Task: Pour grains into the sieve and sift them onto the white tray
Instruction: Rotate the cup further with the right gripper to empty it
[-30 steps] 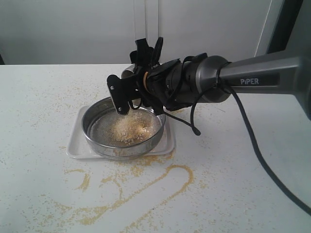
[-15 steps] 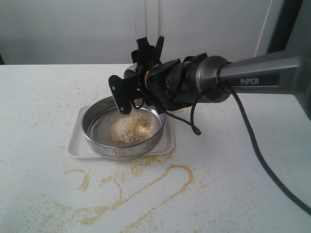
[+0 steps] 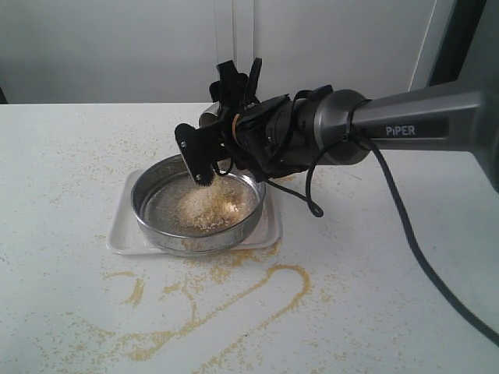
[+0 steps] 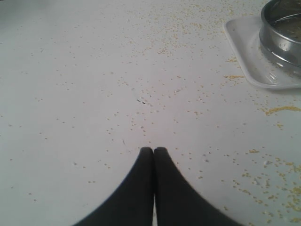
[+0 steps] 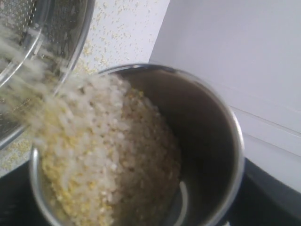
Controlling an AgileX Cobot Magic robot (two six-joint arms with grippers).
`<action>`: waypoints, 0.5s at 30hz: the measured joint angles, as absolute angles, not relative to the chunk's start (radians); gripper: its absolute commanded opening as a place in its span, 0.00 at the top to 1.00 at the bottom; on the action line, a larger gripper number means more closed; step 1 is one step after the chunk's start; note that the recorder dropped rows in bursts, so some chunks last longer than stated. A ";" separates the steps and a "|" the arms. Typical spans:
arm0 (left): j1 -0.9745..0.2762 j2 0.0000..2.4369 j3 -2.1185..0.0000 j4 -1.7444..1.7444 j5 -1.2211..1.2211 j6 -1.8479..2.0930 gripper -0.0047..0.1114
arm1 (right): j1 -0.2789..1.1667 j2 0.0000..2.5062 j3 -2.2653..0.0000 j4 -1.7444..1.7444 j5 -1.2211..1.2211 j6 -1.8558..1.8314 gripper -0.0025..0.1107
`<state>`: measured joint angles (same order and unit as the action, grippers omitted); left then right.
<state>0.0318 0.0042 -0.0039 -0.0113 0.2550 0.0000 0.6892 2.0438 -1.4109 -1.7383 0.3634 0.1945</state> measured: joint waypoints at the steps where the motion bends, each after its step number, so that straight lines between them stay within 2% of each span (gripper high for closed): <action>1: 0.032 0.004 -0.004 -0.011 0.255 0.000 0.96 | 0.689 2.044 -1.411 -1.738 0.363 0.192 0.98; 15: 0.032 0.004 -0.004 -0.011 0.255 0.000 0.96 | 0.689 2.044 -1.413 -1.738 0.370 0.132 0.98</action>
<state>0.0318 0.0042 -0.0039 -0.0113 0.2550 0.0000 0.6892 2.0438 -1.4126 -1.7383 0.3705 0.1325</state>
